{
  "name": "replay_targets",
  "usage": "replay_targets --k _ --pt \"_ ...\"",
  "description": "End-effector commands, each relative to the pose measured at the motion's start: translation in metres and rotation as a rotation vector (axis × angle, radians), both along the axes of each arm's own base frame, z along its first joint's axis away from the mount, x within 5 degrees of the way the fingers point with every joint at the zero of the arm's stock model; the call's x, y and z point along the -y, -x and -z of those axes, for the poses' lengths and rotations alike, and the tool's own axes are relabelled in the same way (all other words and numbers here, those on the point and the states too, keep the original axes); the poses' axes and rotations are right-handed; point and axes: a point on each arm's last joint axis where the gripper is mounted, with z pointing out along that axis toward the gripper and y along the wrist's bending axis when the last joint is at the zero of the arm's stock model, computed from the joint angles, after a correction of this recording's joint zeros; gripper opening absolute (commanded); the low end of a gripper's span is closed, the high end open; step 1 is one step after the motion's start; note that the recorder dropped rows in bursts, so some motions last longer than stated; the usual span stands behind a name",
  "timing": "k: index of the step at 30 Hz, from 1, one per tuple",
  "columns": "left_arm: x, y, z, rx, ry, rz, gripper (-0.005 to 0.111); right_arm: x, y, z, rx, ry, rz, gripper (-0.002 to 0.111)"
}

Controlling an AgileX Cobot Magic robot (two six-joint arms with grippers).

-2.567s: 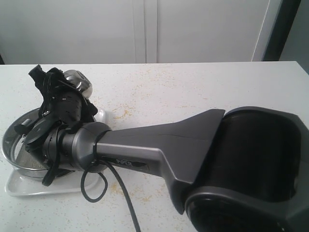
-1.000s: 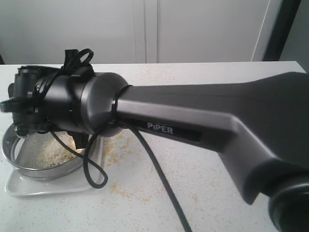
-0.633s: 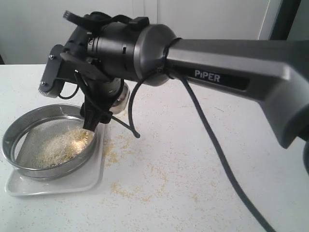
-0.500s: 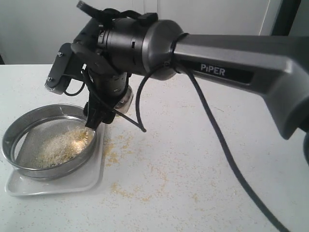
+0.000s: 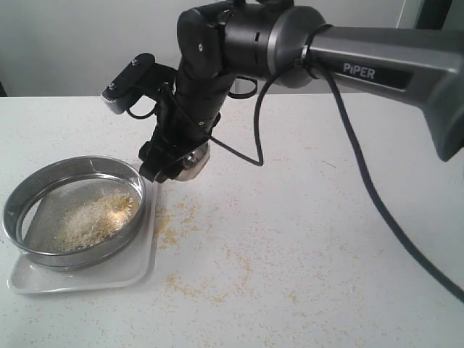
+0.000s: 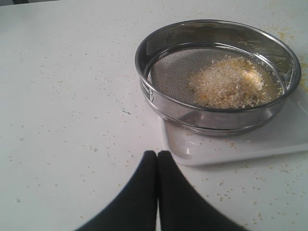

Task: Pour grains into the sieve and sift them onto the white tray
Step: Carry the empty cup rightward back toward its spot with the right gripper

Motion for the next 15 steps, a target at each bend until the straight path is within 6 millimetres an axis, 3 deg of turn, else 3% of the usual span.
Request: replay_targets --k 1,15 --pt "0.0 0.0 0.001 0.0 0.0 -0.005 0.0 0.011 -0.009 -0.011 -0.055 -0.13 -0.007 0.0" --pt "0.0 0.0 0.001 0.0 0.0 -0.005 0.0 0.041 -0.03 -0.013 -0.155 -0.249 0.044 0.0"
